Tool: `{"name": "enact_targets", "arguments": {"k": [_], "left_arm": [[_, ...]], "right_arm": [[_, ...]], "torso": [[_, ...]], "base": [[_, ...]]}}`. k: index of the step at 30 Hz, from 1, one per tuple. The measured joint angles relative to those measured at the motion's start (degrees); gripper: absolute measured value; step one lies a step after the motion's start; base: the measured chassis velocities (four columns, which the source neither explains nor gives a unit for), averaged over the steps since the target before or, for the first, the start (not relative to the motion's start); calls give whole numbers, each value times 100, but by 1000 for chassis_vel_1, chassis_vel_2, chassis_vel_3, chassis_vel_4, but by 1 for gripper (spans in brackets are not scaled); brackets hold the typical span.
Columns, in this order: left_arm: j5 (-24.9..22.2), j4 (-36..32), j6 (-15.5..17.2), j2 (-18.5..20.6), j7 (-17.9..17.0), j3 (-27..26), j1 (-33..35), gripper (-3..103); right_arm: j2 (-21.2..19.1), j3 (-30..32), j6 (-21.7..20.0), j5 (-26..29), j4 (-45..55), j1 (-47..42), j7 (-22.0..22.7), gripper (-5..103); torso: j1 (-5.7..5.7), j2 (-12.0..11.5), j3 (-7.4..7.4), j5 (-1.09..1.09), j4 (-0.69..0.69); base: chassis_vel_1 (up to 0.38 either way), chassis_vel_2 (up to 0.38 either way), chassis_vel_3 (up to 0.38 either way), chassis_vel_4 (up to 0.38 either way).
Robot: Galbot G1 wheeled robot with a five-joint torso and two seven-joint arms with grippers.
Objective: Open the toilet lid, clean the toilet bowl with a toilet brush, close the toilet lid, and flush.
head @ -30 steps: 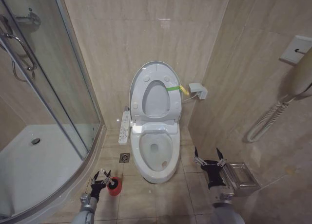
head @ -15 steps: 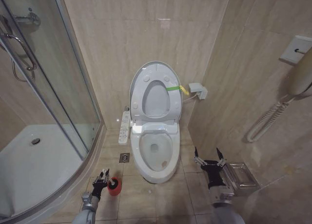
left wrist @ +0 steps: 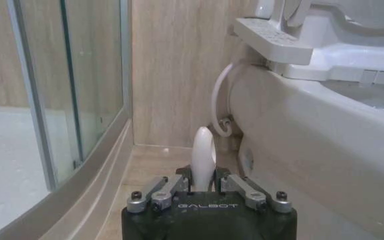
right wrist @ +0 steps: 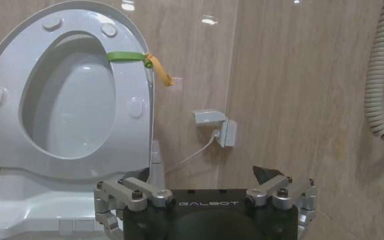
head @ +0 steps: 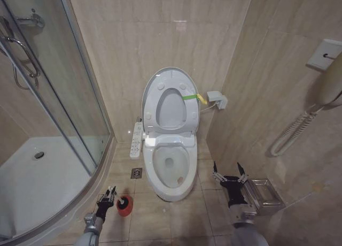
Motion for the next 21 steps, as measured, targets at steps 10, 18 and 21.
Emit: {"name": "enact_targets", "arguments": {"k": [10, 18, 21], "left_arm": [[105, -462, 45, 70, -131, 8, 206, 22], [236, -917, 73, 158, -264, 7, 431, 22], [403, -1273, 122, 225, -373, -1, 582, 22]], "right_arm": [[0, 0, 0, 0, 0, 0, 0, 100], [0, 0, 0, 0, 0, 0, 0, 100], [0, 0, 0, 0, 0, 0, 0, 100]], "torso": [[0, 0, 0, 0, 0], [0, 0, 0, 0, 0], [0, 0, 0, 0, 1]], "base": [[0, 0, 0, 0], [0, 0, 0, 0], [0, 0, 0, 0]]}}
